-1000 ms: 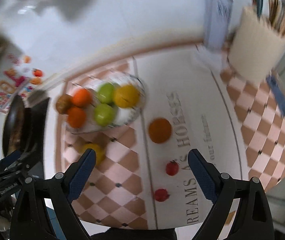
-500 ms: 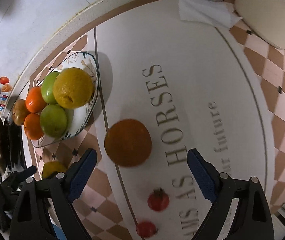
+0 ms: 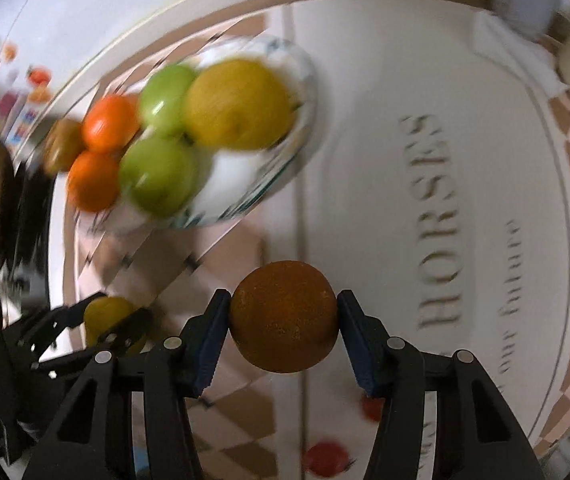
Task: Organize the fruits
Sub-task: 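Grasp the lemon with left gripper while right gripper grasps the orange, then place lemon with left gripper and orange with right gripper onto the plate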
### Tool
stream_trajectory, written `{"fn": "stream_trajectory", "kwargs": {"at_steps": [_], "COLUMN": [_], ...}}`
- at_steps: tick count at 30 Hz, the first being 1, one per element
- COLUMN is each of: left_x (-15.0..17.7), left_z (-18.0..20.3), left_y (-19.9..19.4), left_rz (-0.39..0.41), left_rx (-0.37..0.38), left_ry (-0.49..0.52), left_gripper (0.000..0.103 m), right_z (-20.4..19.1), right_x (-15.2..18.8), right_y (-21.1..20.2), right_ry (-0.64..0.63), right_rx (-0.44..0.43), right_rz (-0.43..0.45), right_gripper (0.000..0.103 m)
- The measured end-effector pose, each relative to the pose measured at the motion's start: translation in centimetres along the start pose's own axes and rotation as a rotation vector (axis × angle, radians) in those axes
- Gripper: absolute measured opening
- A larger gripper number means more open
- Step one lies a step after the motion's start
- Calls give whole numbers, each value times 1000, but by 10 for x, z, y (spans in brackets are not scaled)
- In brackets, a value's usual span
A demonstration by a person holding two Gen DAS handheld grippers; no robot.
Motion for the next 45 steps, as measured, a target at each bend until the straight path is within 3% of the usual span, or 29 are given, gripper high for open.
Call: {"fn": "stream_trajectory", "kwargs": {"at_steps": [4,12,16,21,25,29,31,34,39,42,44,45], "left_x": [17,22,-14,-69,-114,-159,-165,-176,-181,-183,-181,-180], "left_z": [-7,-14,-10,5,9,-4,-7,-10,-8,-9,-12,-14], "left_y": [0,-11,-50,-98,-98,-69,-50,-36,-36,-35,-38,-39], "left_rz": [0,-2,6,111,114,49,12,-17,2,5,19,21], "left_rx": [8,50,116,154,113,82,63,42,50,62,72,74], "left_ry": [-20,-59,-65,-33,-21,-46,-61,-70,-82,-101,-121,-129], "left_gripper": [56,55,55,55,56,56,56,56,56,58,62,69], "right_z": [-15,-21,-2,13,17,18,9,6,-2,0,0,3], "right_x": [9,5,-6,-58,-107,-148,-167,-178,-183,-185,-186,-186], "right_y": [13,8,-22,-70,-82,-63,-44,-24,-2,3,3,2], "right_ry": [-25,-19,51,105,103,104,99,90,67,64,60,60], "right_rx": [-13,-25,-108,-188,-152,-135,-123,-121,-135,-144,-146,-144], "right_rz": [-35,-21,19,120,172,128,100,54,-7,-50,-55,-57], "right_gripper": [58,57,57,57,57,57,57,57,58,79,81,81]}}
Point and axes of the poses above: each gripper's, at about its wrist camera, not at the fingertips, and y roughly the way its jaws point, z to its right, x to its underside, the point moved 1 cm from there along y, roughly the way its jaws point, and after that the axes turned 11 degrees about x, right-handed, at the moved point
